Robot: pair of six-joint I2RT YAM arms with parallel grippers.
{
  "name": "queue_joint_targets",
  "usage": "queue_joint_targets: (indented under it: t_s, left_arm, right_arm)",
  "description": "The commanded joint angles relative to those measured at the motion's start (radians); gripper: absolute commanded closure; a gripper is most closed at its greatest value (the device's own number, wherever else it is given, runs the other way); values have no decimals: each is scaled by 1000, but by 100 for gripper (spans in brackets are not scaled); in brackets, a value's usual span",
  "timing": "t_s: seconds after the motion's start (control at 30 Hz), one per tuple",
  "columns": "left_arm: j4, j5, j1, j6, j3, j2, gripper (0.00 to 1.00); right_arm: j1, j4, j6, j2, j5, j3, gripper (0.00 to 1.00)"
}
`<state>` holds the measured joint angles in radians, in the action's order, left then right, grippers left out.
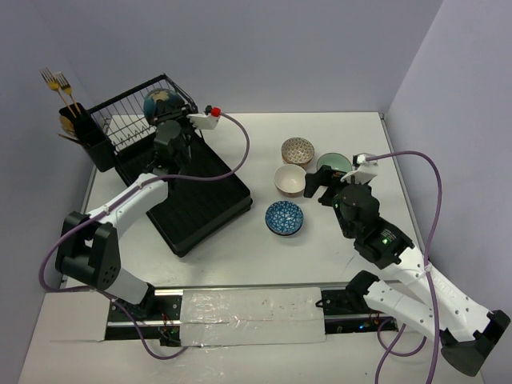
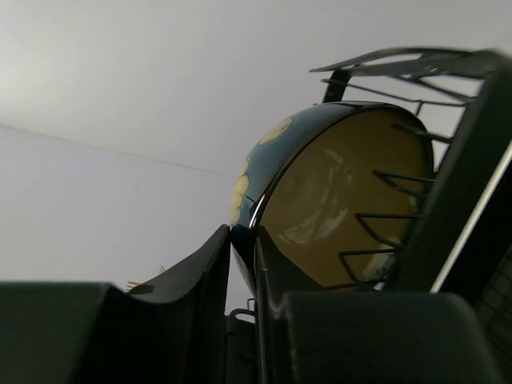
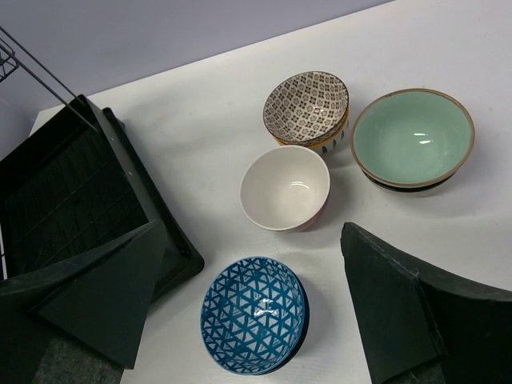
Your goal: Load the bowls into the dish rack
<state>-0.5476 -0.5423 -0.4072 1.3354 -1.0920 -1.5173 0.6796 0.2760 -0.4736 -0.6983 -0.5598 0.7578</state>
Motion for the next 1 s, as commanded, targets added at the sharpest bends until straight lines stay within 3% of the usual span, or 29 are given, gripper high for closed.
queue_joint_targets:
  t_s: [0.0,0.17,0.5,0.73,0.87,0.93,0.97]
  left_arm:
    - [-18,-15,-30,-57,9,46,74]
    - [-12,-37,-47,-74,27,45,69]
    - [144,-74,-93,-211,-2,89,35]
    - [231,-84,-131,-304,-9,121,24]
    - [326,-82,-169,-413,-118,141,16]
    - [495,-47,-200,-551,-223,147,13]
    - [495,-27,-206,-605,-262,149,12]
  right_arm:
    - [-6,-37,3,6,-6,-11,3]
    - [-8,-35,1,5,-5,-9,3]
    - [-9,-35,-3,-1,0,-9,3]
    - [-12,-35,-11,-9,17,-9,4]
    - [-12,-29,-19,-1,15,-11,4]
    - [-14,-29,-23,3,17,-14,4]
    - [-14,-28,-25,6,17,-14,4]
